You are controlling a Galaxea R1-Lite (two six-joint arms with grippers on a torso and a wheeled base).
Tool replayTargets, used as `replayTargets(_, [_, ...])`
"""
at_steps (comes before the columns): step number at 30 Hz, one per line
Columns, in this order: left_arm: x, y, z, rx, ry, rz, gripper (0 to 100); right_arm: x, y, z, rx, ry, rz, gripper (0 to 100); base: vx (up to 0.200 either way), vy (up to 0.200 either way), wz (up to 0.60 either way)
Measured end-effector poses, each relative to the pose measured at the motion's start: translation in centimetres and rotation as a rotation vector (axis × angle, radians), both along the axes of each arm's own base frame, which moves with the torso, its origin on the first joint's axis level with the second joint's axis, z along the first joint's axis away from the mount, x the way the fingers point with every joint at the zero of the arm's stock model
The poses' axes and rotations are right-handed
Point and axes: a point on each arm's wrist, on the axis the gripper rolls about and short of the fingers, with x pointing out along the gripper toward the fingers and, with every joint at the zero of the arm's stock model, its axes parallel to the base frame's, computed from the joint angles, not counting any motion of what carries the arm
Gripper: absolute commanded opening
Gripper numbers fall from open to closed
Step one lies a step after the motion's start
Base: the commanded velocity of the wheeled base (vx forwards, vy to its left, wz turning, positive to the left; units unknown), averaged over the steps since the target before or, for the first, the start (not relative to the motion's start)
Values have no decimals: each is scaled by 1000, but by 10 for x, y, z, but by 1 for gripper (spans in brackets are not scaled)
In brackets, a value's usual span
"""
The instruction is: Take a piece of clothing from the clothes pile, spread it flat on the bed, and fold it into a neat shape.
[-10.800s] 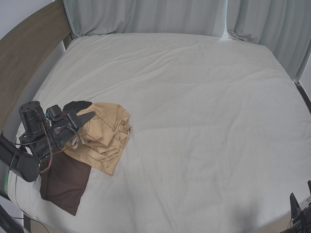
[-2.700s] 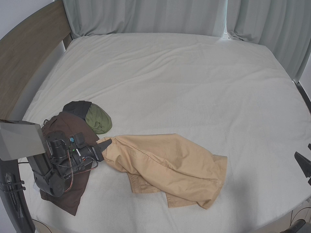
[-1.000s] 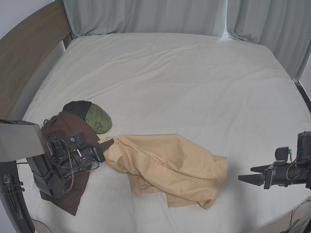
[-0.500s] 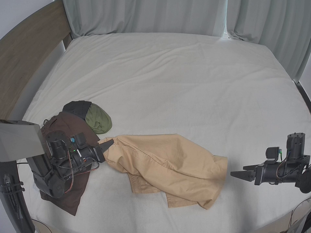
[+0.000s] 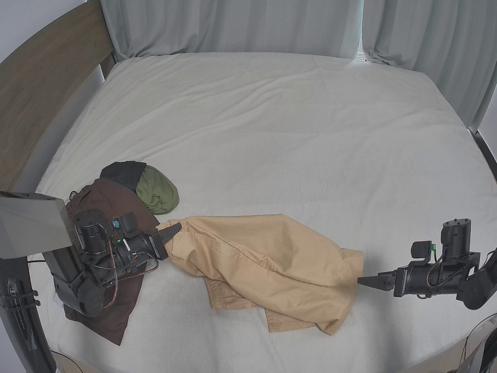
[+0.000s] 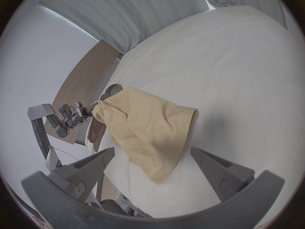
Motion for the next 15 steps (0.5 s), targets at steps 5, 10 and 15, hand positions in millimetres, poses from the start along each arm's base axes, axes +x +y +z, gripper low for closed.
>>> replayTargets(5, [1,1,0,-1,-2,2,0,8,2,-11,19,-13,-10,100,0,0,0])
replayTargets(10, [1,1,1,-1,-4,3,0,14,5,-22,52,-19,-25,100,0,0,0])
replayTargets(15, [1,1,0,-1,-4,5,0,18,9,-34,71,-51,-23,100,0,0,0])
